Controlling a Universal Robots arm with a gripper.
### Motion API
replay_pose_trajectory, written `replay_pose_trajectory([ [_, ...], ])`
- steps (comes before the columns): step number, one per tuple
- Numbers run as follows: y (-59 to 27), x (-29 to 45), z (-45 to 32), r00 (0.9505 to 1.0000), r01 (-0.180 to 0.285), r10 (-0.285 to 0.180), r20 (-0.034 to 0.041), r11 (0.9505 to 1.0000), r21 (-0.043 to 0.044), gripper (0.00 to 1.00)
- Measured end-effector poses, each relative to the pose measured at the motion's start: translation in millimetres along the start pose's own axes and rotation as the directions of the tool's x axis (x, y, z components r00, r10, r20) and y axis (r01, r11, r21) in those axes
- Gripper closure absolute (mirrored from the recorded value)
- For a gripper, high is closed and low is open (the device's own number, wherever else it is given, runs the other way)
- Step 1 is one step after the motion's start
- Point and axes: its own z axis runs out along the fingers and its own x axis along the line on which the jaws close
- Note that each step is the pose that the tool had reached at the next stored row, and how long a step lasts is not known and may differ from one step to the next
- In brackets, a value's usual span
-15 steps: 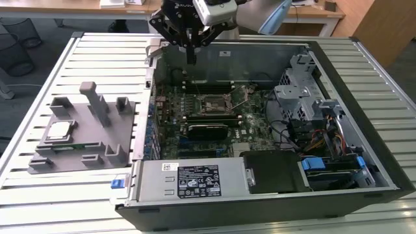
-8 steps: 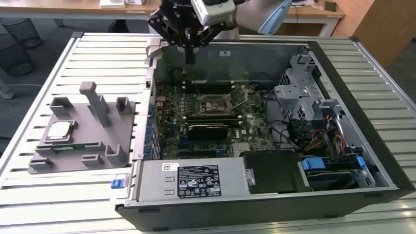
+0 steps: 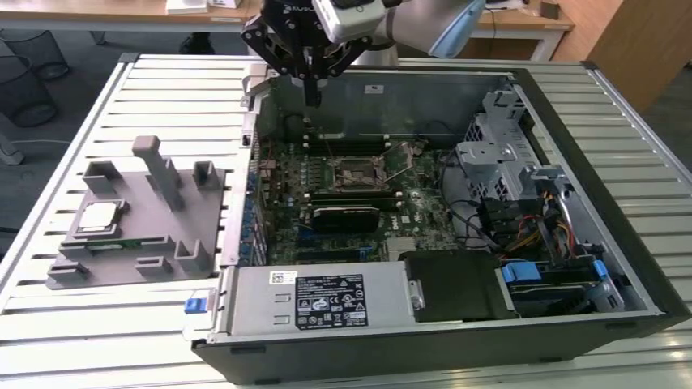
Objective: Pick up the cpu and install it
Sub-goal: 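Reach for the cpu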
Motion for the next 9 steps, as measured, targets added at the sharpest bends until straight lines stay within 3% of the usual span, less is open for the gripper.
replay_pose_trajectory([
  [9, -0.6, 8.1, -0.2, 1.0000, 0.000, 0.000, 0.0000, 1.0000, 0.0000, 0.89],
])
